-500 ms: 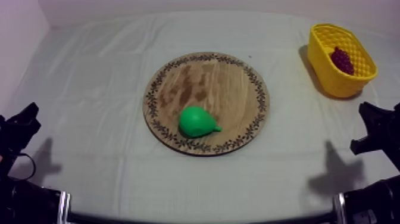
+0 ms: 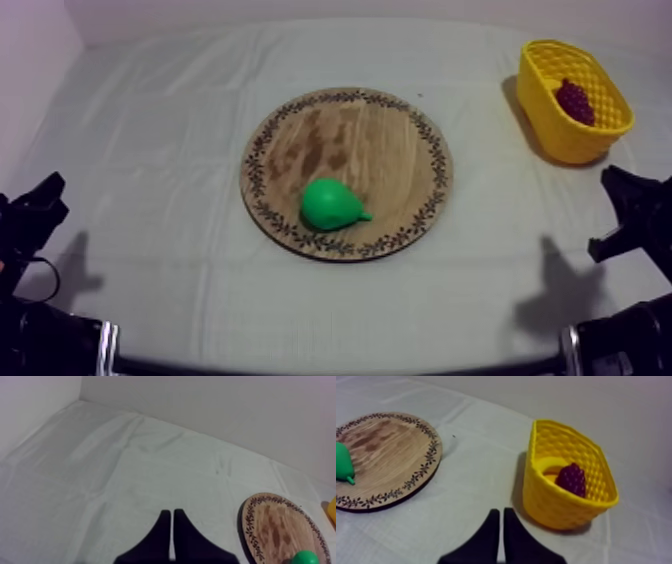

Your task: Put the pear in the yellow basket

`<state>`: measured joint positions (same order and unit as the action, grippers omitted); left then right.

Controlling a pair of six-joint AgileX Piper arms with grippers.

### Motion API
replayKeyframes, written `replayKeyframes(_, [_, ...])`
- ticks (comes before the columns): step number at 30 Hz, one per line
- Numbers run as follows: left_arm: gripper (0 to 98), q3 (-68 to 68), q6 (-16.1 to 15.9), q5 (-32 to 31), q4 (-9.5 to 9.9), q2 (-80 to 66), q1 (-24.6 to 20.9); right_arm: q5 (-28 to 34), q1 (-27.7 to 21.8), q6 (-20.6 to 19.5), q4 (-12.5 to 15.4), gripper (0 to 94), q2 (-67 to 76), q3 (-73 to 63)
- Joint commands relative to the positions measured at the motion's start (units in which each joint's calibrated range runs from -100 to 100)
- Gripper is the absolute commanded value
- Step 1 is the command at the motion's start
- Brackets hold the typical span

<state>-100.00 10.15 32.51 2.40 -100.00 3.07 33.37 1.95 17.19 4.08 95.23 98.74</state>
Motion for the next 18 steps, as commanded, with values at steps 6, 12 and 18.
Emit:
replayKeyframes(6, [0.1, 0.0, 0.0, 0.0, 0.02, 0.0, 0.0, 3.8, 1.1, 8.0, 5.7, 0.4, -7.0, -12.5])
replayKeyframes(12, [0.1, 0.0, 0.0, 0.0, 0.02, 0.0, 0.0, 12.3, 4.8, 8.0, 6.7, 0.4, -18.9, -29.9])
replayKeyframes(18, [0.1, 0.0, 0.0, 0.0, 0.02, 0.0, 0.0, 21.9, 11.6, 7.0, 4.6, 0.4, -33.6, -47.5])
